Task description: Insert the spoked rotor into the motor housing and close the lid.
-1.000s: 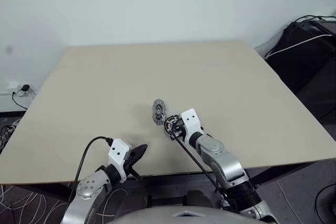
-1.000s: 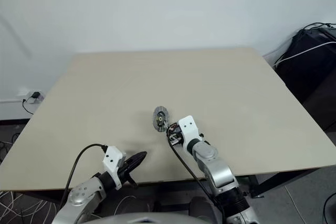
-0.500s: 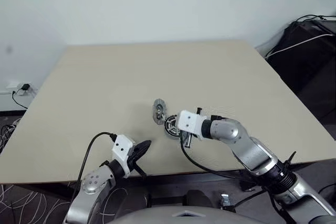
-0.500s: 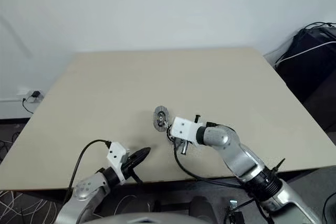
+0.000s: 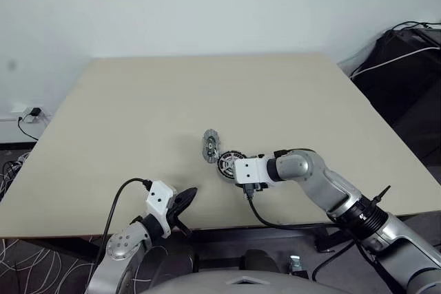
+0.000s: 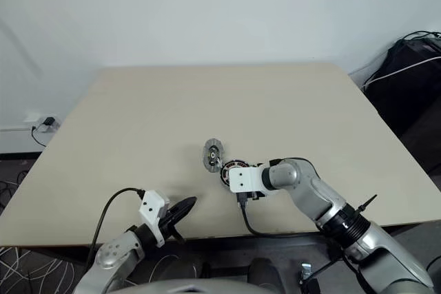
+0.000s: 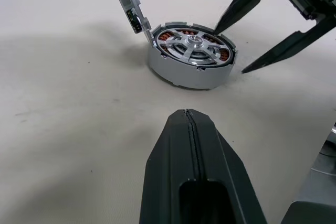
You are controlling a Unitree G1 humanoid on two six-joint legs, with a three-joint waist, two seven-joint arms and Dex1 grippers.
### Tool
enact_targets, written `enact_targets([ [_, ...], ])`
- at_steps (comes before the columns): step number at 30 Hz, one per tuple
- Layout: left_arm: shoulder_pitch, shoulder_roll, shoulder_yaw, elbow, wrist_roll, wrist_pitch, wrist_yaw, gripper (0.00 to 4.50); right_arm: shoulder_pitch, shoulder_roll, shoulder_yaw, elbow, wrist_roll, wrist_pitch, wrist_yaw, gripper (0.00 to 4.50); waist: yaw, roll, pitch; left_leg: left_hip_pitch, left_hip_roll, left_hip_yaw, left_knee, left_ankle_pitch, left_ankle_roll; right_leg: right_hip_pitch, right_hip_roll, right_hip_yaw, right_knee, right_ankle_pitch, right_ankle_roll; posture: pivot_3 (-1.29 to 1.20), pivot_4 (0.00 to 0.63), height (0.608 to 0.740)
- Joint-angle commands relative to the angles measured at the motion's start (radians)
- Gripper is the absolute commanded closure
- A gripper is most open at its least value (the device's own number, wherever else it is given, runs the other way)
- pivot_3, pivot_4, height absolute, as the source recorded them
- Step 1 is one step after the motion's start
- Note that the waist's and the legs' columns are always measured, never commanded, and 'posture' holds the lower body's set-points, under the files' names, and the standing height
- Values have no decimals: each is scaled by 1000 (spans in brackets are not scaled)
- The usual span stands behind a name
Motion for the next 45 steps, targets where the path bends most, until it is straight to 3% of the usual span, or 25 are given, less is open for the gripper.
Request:
enact_targets([
  [1,-9,-5,7,-23,-4,-19,7,4500,-16,-3,-8,18,-22,-41,24,1928,0,0,0,0,0,0,0,0,0,0,0,0,0,0,0,0,0,740],
  [10,-3,-13,0,-19,-5,-28,15,4500,-8,36,-8,84,-64,-66,31,1928,4,0,0,0,0,0,0,0,0,0,0,0,0,0,0,0,0,740],
  [18,5,-15,-1,-15,-5,-37,14,4500,1,48,-17,110,-93,-78,34,4363,7,-2,-2,2,0,0,1,0,0,2,1,0,0,0,0,0,0,740],
  [28,-4,-17,0,-3,-5,-40,12,4500,38,84,-106,61,-49,18,-8,4428,6,-2,-2,2,0,0,2,0,0,2,0,-1,1,1,0,0,0,740],
  [36,-8,-19,-1,7,-8,-42,9,4500,167,97,-230,-240,147,452,51,4428,23,-2,-1,-2,0,0,1,-1,0,-1,-1,0,0,1,-1,0,0,740],
  [39,-9,-20,-2,11,-9,-42,6,4500,201,143,-251,-341,192,677,-7,4428,23,-1,-1,-3,0,0,1,-1,0,-2,-2,0,0,1,-1,0,0,740],
  [45,-18,-19,-6,18,-9,-38,-4,4500,189,281,-267,-386,222,923,-178,4428,21,-1,-1,-3,0,0,2,-1,0,-2,-3,0,1,1,-1,0,0,740],
])
